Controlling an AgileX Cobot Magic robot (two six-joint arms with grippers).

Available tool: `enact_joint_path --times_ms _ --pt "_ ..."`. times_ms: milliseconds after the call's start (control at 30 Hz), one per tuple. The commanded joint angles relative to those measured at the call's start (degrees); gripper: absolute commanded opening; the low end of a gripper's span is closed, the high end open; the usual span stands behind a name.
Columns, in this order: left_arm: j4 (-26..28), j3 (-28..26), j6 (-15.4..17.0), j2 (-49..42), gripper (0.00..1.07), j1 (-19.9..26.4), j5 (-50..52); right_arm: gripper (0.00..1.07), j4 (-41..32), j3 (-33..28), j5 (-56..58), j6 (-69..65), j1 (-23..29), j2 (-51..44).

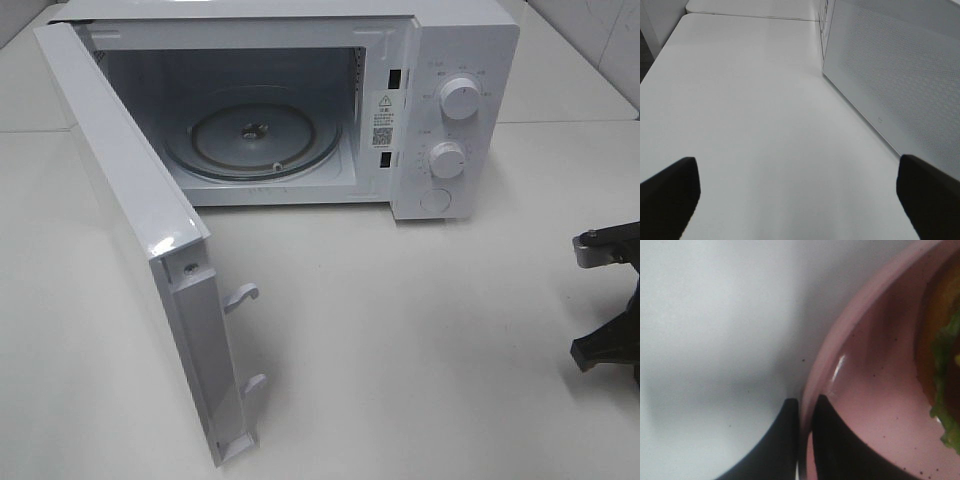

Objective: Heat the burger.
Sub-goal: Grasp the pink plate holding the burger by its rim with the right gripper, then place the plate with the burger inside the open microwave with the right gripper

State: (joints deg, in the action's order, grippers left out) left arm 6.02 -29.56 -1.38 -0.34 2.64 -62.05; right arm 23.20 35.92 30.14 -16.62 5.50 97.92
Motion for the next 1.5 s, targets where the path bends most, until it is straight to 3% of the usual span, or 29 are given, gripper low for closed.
enact_joint_path --times_ms 33,600,867,1000,1500 --pt "0.1 0.1 0.0 -0.6 1.0 0.2 0.9 0.0 -0.3 -0.3 0.3 0.3 -0.2 0.3" --pt "0.1 0.1 0.0 -0.6 1.0 0.2 0.9 0.0 0.1 1.3 6.1 0.3 -0.2 -6.7" --pt "0.1 0.1 0.0 -0.6 1.0 0.2 0.9 0.0 3.8 1.3 8.1 -2.1 0.3 -10.5" --pt "0.1 0.1 0.0 -0.6 1.0 0.2 0.9 0.0 8.7 1.3 10.2 -5.3 4.2 -12.7" --pt "0.1 0.1 0.0 -0.6 1.0 0.2 0.9 0.0 13.7 1.3 16.1 -9.8 14.2 -14.7"
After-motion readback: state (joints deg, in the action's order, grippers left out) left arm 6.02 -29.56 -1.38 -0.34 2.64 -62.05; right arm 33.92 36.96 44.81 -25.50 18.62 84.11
